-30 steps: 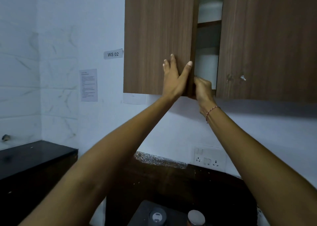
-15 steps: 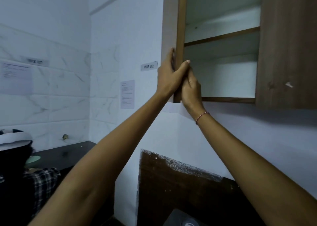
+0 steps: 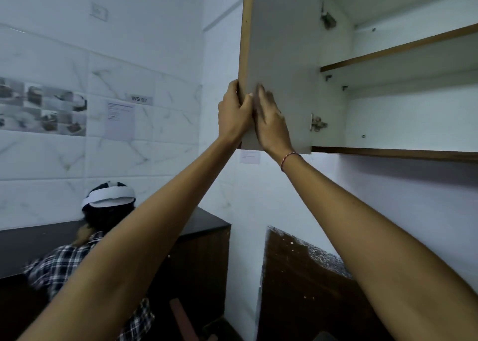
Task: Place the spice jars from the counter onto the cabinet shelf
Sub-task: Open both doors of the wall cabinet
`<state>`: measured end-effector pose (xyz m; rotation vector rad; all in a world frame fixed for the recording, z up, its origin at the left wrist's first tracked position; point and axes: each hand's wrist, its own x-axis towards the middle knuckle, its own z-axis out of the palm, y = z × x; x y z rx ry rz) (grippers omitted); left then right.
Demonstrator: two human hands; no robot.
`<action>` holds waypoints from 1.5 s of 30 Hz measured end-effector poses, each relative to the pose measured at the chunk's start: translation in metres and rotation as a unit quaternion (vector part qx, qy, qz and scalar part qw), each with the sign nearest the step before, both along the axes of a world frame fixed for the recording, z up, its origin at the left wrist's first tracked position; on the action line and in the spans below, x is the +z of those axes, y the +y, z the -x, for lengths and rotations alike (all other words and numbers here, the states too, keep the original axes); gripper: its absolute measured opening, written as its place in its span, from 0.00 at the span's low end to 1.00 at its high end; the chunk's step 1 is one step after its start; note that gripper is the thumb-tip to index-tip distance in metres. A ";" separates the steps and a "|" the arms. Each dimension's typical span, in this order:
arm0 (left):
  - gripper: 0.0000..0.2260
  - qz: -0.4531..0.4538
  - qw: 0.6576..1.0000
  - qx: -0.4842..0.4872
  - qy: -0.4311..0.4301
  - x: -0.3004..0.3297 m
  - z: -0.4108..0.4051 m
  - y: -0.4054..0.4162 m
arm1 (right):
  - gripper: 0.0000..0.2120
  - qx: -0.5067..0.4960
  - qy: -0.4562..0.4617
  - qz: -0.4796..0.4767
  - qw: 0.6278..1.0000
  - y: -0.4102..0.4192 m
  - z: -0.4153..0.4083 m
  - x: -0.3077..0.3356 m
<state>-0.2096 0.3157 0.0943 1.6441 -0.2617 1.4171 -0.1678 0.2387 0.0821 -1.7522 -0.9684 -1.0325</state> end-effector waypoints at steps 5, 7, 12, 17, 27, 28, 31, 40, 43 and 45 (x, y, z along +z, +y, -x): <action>0.12 0.029 0.999 0.028 0.034 -0.017 -0.010 0.054 | 0.26 -0.035 0.016 0.071 0.997 0.042 -0.021 -0.009; 0.12 0.043 0.998 0.004 0.050 -0.019 -0.013 0.072 | 0.27 -0.043 0.021 0.095 0.994 0.056 -0.029 -0.015; 0.16 -0.003 0.996 -0.009 0.087 -0.027 -0.016 0.103 | 0.28 -0.079 -0.003 0.111 0.991 0.079 -0.044 -0.022; 0.16 -0.048 0.992 0.083 0.082 -0.033 -0.029 0.108 | 0.29 -0.114 -0.012 0.144 0.983 0.090 -0.053 -0.024; 0.30 -0.191 0.907 0.373 0.052 -0.046 -0.064 0.080 | 0.29 -0.137 -0.034 0.180 0.974 0.067 -0.073 -0.023; 0.30 -0.229 0.896 0.379 0.035 -0.045 -0.067 0.071 | 0.29 -0.154 -0.045 0.170 0.972 0.059 -0.076 -0.023; 0.29 -0.302 0.888 0.347 0.014 -0.041 -0.088 0.031 | 0.29 -0.254 -0.073 0.134 0.955 0.017 -0.089 -0.025; 0.28 -0.290 0.951 0.102 -0.005 -0.058 -0.157 -0.149 | 0.32 -0.582 -0.098 0.151 0.793 -0.200 -0.097 -0.036; 0.27 -0.289 0.957 0.021 -0.014 -0.062 -0.167 -0.219 | 0.33 -0.645 -0.065 0.152 0.746 -0.272 -0.081 -0.043; 0.28 -0.287 0.957 -0.037 -0.017 -0.063 -0.168 -0.262 | 0.33 -0.676 -0.042 0.151 0.720 -0.313 -0.070 -0.048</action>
